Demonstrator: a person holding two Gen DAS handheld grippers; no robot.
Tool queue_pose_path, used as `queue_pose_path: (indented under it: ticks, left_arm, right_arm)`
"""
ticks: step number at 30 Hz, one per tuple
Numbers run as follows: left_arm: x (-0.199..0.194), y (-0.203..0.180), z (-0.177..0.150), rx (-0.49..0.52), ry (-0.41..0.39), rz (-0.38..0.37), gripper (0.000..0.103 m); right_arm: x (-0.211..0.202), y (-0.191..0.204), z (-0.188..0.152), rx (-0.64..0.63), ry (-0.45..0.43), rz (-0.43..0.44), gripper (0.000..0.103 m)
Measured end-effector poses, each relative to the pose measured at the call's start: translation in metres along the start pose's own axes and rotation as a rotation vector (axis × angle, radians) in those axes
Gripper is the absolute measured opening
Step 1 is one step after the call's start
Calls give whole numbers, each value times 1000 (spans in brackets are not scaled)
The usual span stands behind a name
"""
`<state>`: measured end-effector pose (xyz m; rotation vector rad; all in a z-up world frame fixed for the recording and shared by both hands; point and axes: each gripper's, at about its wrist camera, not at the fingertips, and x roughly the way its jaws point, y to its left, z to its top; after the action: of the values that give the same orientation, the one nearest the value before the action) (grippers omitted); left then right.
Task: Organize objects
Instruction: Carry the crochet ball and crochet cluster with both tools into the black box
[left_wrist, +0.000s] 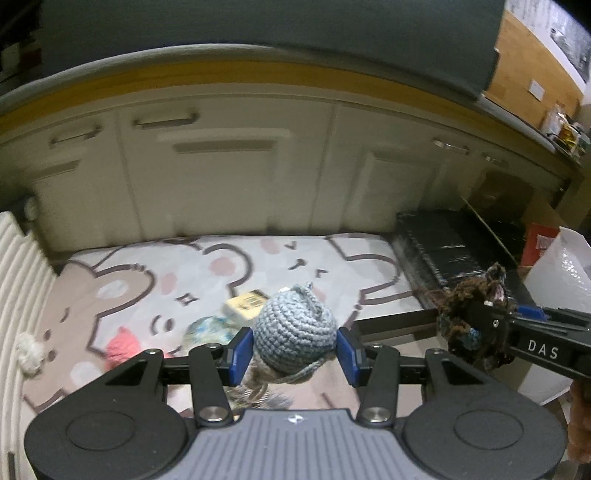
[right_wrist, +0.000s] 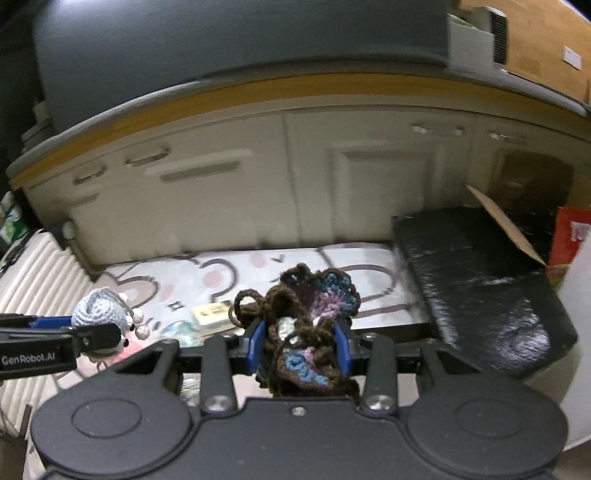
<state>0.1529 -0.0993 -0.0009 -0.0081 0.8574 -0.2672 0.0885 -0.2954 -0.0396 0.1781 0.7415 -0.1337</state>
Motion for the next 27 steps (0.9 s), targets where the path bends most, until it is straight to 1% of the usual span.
queue_pose_path:
  ticks: [7,11,16,20,27]
  left_arm:
    - [31,-36,4,38,35,-80,50]
    - [52,-55,3,49,79,-118,50]
    - [73,-80,-1,78,131,-165,50]
    - [89,-92,-7,76,167,-218,50]
    - [106,-108,-10,79,198,-305,50]
  right_arm:
    - [11,-42,-5,98,26,-78,41]
    - [19,-60,-9,129,56,-126,41]
    - [31,-72,-17,141,111,-147,41]
    - [38,-84,-20,161,140,-158,41]
    - [48,-101,-26,204,173,-192,41]
